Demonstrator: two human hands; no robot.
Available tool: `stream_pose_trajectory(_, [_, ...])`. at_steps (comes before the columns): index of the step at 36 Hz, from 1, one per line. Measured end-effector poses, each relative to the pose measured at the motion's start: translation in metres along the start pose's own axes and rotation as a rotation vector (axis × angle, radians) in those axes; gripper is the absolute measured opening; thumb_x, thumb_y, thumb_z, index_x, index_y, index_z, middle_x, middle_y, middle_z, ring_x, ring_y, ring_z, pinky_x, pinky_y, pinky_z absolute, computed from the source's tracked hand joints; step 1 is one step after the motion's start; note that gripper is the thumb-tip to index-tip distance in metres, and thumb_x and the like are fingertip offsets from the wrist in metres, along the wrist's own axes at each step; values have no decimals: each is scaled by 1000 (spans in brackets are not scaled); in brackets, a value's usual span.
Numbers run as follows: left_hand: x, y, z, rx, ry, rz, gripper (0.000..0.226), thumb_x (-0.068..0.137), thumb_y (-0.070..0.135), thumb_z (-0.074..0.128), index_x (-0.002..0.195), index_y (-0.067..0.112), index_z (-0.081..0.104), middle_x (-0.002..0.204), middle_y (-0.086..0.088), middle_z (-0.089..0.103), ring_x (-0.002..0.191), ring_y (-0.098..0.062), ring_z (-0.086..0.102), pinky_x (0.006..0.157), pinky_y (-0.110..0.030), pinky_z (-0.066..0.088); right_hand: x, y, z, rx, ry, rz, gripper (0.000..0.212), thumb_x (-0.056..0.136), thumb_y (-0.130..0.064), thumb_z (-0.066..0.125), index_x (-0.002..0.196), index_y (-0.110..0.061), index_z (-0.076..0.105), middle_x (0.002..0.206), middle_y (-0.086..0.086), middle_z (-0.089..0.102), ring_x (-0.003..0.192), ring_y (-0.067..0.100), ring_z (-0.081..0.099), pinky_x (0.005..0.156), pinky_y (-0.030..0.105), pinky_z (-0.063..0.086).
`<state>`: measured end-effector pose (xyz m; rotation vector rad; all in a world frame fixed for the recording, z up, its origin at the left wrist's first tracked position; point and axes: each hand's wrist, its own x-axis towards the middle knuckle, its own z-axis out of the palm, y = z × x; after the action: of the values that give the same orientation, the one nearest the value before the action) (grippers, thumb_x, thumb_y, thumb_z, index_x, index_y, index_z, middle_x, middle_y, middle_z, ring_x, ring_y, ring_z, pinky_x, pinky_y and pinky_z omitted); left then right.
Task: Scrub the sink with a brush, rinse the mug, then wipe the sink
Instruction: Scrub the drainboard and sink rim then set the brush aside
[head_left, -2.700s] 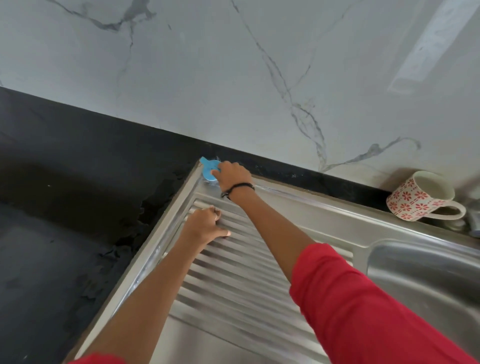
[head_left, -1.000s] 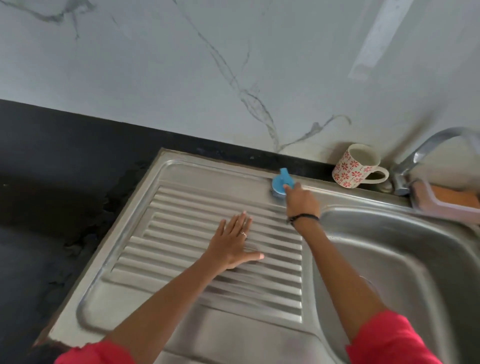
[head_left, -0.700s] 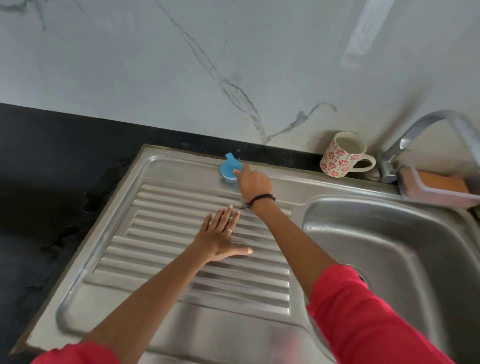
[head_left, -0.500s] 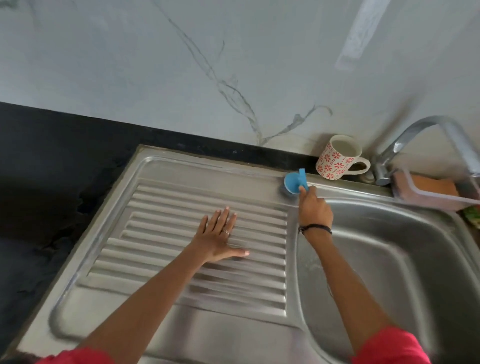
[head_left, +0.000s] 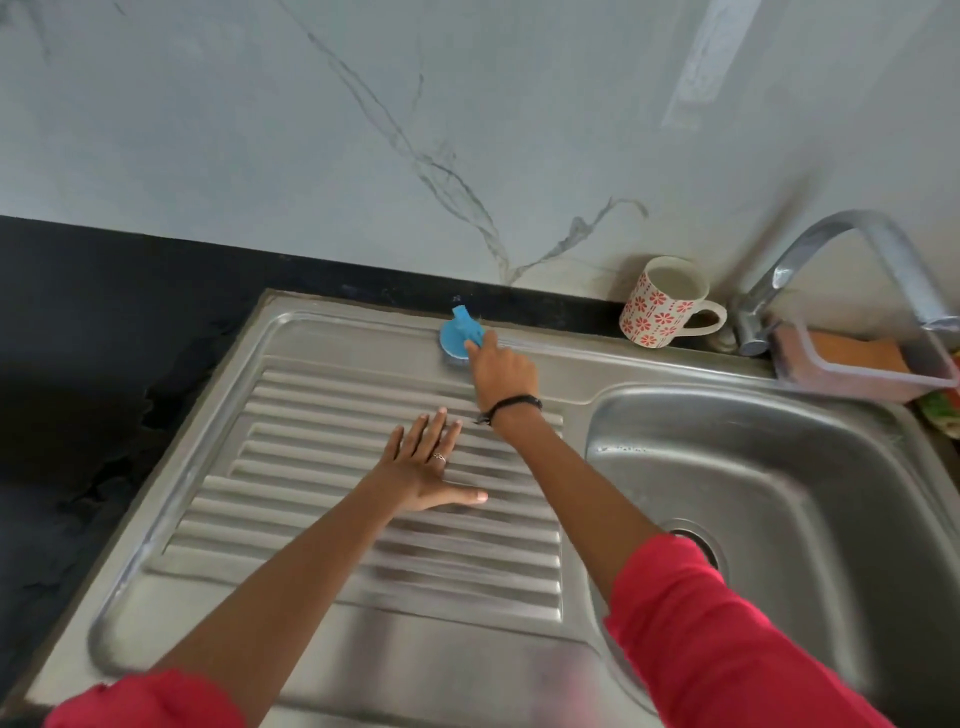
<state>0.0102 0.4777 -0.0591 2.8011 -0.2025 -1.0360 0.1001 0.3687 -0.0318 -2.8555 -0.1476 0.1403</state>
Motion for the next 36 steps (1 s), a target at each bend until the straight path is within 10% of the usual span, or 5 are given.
stream_pose_trajectory(12, [-1,2,0,3,13,-12,104,81,75,38,144,24,-26,148,-1,-38,138,-21,-30,114,-43,-15,-48,159,-40,196,234,658,46,102,-37,23,123,0,42,110,27,60,103,40,59,80,42,46])
stream_pose_trajectory(24, [4,85,19,19,109,81,98,83,71,38,146,24,-21,148,-7,-36,137,-24,-32,110,-45,-20,-18,74,-19,-88,-39,42,47,102,-35,26,137,-5,30,106,13,64,95,29,63,74,35,48])
stream_pose_trajectory(36, [13,115,27,-2,175,-26,103,82,68,46,146,23,-21,153,-8,-28,142,-25,-21,113,-48,-11,-52,241,-57,68,112,457,44,101,-37,31,121,-1,44,109,26,61,102,41,59,80,44,47])
